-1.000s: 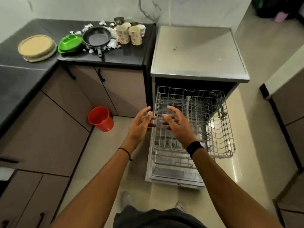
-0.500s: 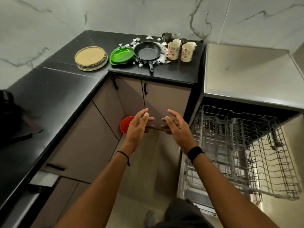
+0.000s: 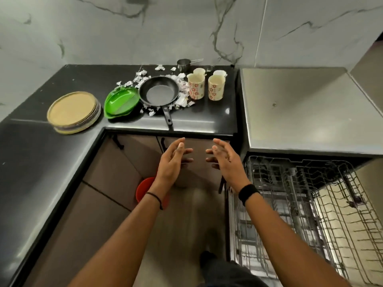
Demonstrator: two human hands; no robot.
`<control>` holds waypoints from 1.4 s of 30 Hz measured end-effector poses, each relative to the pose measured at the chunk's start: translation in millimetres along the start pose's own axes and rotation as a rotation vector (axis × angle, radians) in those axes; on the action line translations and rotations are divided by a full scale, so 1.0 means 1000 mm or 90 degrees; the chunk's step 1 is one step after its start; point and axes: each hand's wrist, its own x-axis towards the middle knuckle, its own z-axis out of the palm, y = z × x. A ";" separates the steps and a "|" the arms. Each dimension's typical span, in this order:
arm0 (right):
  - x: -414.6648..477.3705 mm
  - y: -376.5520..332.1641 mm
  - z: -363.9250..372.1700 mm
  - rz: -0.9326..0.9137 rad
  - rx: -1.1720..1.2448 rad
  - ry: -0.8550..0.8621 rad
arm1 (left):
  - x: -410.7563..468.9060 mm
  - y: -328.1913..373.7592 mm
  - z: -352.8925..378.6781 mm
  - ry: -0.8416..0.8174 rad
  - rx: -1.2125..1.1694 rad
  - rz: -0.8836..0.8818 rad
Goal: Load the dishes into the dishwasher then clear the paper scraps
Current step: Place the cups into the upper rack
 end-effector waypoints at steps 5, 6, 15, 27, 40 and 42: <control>0.094 -0.016 -0.024 -0.022 -0.027 0.010 | 0.099 0.014 0.024 -0.030 0.042 -0.013; 0.110 -0.018 -0.028 -0.027 -0.037 0.011 | 0.114 0.017 0.029 -0.035 0.043 -0.011; 0.230 -0.033 -0.042 -0.009 -0.072 0.045 | 0.240 0.030 0.065 -0.073 0.036 -0.031; 0.351 -0.014 -0.033 0.060 -0.176 0.161 | 0.370 0.008 0.082 -0.154 0.056 -0.067; 0.389 0.005 -0.015 0.059 -0.184 0.264 | 0.388 -0.008 0.084 -0.257 0.087 -0.002; 0.380 0.006 -0.022 0.057 -0.184 0.298 | 0.384 -0.006 0.091 -0.282 0.094 0.032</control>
